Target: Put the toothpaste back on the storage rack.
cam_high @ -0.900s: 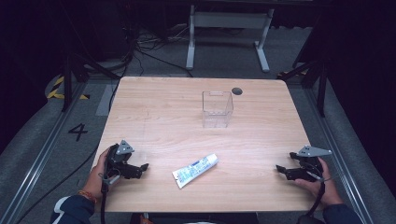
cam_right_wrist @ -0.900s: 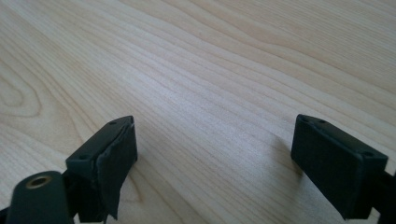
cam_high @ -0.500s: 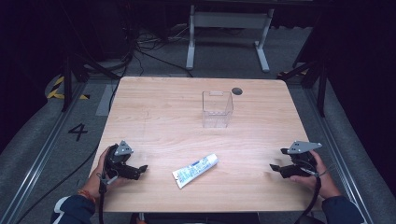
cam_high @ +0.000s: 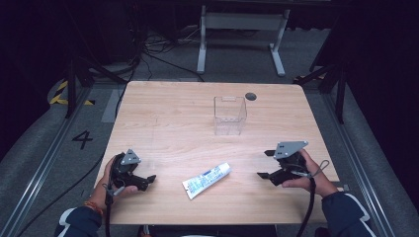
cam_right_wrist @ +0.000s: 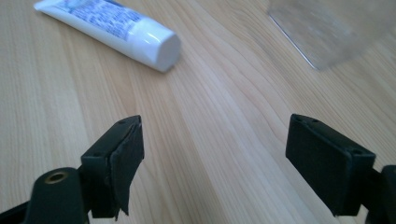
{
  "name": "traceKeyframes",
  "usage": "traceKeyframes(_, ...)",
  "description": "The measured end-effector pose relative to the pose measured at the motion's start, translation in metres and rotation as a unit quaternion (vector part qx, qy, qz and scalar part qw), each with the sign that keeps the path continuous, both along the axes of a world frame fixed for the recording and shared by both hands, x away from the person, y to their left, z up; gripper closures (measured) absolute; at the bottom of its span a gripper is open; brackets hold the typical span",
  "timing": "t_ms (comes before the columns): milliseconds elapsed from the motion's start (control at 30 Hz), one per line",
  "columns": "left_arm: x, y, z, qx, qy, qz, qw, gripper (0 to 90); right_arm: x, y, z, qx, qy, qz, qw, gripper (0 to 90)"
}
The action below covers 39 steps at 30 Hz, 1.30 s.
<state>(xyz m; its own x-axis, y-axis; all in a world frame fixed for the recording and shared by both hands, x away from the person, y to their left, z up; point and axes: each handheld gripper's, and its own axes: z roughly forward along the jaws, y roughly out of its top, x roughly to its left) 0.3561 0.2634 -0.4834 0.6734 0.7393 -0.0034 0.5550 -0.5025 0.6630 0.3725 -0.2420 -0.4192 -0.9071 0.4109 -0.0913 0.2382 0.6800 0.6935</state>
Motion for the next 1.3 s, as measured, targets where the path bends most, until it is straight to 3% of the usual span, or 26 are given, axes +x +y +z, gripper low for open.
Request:
traceKeyframes(167, -0.001, 0.0, 0.0, -0.001, 0.001, 0.002, 1.0, 0.4, 0.003, 0.027, 0.001, -0.01, -0.003, 0.035, 0.9993, 20.1)
traceKeyframes(400, -0.002, 0.0, 0.0, 0.0, 0.0, 0.01, 1.0, 0.5, 0.008, 0.081, -0.004, -0.029, -0.002, 0.106, 0.9939, 20.6)
traceKeyframes(500, -0.003, -0.001, 0.0, -0.001, 0.001, 0.013, 0.9999, 0.6, 0.009, 0.091, -0.006, -0.03, 0.002, 0.119, 0.9924, 21.1)
traceKeyframes(733, -0.005, -0.001, 0.0, 0.001, -0.003, 0.022, 0.9997, 0.6, 0.012, 0.131, -0.011, -0.045, 0.007, 0.174, 0.9837, 22.0)
traceKeyframes(933, -0.008, -0.001, 0.0, -0.002, 0.003, 0.024, 0.9997, 0.6, 0.011, 0.159, -0.017, -0.075, 0.017, 0.219, 0.9728, 26.0)
traceKeyframes(967, -0.008, -0.001, 0.0, -0.002, 0.003, 0.024, 0.9997, 0.6, 0.011, 0.159, -0.017, -0.075, 0.017, 0.219, 0.9728, 26.0)
traceKeyframes(1033, -0.008, 0.001, 0.0, 0.005, -0.005, 0.019, 0.9998, 0.6, 0.011, 0.168, -0.022, -0.094, 0.019, 0.233, 0.9677, 27.8)
traceKeyframes(1133, -0.009, 0.001, 0.0, 0.002, -0.003, 0.022, 0.9998, 0.6, 0.012, 0.176, -0.026, -0.111, 0.026, 0.241, 0.9638, 28.0)
traceKeyframes(1200, -0.009, 0.001, 0.0, 0.002, -0.002, 0.022, 0.9998, 0.6, 0.011, 0.182, -0.029, -0.134, 0.024, 0.251, 0.9584, 28.3)
traceKeyframes(1300, -0.009, 0.001, 0.0, 0.004, -0.003, 0.02, 0.9998, 0.6, 0.011, 0.187, -0.033, -0.157, 0.023, 0.259, 0.9528, 28.7)
